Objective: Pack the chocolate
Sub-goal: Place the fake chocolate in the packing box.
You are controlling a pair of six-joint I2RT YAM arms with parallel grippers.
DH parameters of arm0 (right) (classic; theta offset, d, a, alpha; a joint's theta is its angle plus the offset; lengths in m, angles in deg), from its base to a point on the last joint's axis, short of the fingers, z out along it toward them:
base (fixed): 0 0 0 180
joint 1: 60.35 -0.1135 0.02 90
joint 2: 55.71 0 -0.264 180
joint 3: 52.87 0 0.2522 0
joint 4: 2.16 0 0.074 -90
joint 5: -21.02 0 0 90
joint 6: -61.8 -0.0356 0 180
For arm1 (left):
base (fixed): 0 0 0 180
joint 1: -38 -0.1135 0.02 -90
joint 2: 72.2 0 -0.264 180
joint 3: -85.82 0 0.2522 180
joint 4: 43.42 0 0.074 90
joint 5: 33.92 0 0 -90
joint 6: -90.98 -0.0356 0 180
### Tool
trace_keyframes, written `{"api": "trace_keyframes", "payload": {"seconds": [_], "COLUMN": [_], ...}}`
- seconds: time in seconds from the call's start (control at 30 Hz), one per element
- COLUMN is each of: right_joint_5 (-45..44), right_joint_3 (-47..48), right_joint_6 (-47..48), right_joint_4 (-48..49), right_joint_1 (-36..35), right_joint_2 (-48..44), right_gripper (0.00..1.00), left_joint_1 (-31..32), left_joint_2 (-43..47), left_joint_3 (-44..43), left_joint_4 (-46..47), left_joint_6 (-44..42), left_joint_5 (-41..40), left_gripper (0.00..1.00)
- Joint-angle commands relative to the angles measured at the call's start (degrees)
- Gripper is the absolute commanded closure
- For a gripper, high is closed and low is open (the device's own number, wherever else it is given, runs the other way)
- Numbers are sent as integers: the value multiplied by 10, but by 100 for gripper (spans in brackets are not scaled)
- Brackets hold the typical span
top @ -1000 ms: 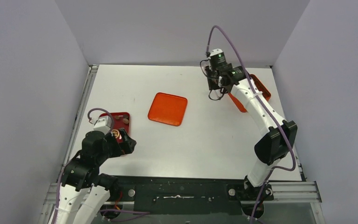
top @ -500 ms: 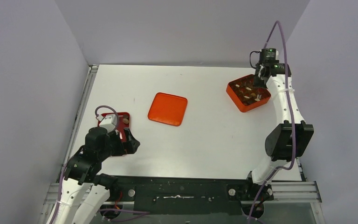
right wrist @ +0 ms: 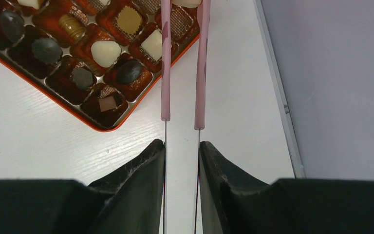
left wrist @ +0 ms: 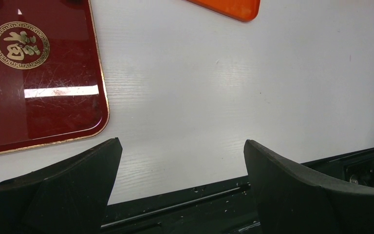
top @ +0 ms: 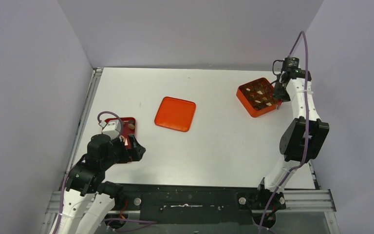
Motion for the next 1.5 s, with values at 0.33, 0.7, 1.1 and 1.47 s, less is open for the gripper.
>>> {"api": "trace_keyframes", "payload": {"seconds": [0.33, 0.7, 1.1, 1.47], "right_joint_5": [13, 21, 27, 51], "right_joint_3": [-35, -35, -12, 5], "right_joint_6": [11, 14, 15, 1], "right_joint_4": [27, 25, -5, -6], "right_joint_1": [17, 18, -18, -164], "right_joint_2": [5, -2, -57, -101], "right_gripper": [70, 64, 64, 64], "left_joint_1": [2, 2, 2, 1], "left_joint_2": [10, 16, 25, 36], "left_joint_3": [-12, -15, -28, -105], "left_joint_4": [30, 25, 21, -31], "left_joint_6": [-7, -6, 2, 21], "left_joint_5": [-12, -14, -22, -90], "left_gripper": [3, 3, 3, 3]}}
